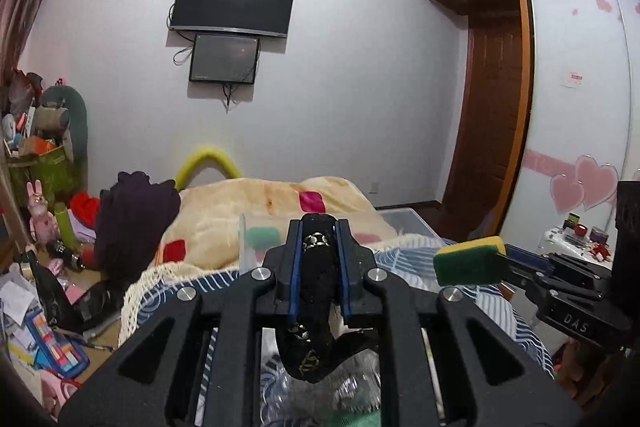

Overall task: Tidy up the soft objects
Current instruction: 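Lower the bra and sponge into the clear box and open both grippers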

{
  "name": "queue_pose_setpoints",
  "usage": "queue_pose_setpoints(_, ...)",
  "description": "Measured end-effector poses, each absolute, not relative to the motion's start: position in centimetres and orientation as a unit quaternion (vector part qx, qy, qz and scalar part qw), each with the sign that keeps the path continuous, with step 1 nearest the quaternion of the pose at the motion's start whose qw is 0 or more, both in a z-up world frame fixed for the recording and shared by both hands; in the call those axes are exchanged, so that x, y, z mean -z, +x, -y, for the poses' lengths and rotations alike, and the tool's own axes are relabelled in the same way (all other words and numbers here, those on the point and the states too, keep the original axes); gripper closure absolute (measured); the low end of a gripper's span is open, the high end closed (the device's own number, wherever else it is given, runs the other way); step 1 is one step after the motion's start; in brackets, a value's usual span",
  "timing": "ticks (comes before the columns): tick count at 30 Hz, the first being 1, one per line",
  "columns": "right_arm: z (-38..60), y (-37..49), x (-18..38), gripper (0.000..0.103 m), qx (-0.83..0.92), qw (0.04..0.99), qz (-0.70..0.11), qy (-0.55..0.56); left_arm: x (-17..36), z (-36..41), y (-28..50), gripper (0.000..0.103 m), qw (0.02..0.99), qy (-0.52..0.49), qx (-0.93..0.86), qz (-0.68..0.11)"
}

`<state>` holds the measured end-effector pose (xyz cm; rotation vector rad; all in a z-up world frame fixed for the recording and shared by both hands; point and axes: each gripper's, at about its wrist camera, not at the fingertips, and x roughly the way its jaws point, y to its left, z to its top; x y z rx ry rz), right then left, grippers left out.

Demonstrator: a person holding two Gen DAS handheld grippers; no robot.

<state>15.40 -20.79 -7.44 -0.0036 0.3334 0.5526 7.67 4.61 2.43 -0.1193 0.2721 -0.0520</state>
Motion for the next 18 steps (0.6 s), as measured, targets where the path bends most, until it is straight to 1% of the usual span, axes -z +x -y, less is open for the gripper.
queue_pose_setpoints(5, 20.1, 17.0, 7.2, 0.078, -0.264, 0.950, -0.167, -0.003, -2.7, -5.0, 10.1, 0.088, 0.989, -0.062, 0.010, -0.132)
queue_pose_setpoints(11, 19.1, 19.5, 7.5, 0.078, -0.260, 0.947, -0.190, -0.004, -1.6, -5.1, 13.0, 0.088, 0.988, -0.063, -0.009, -0.142)
queue_pose_setpoints(18, 17.5, 21.6, 9.7, 0.078, -0.257, 0.936, -0.239, -0.022, 2.2, -4.8, 16.4, 0.088, 0.976, -0.055, -0.006, -0.212)
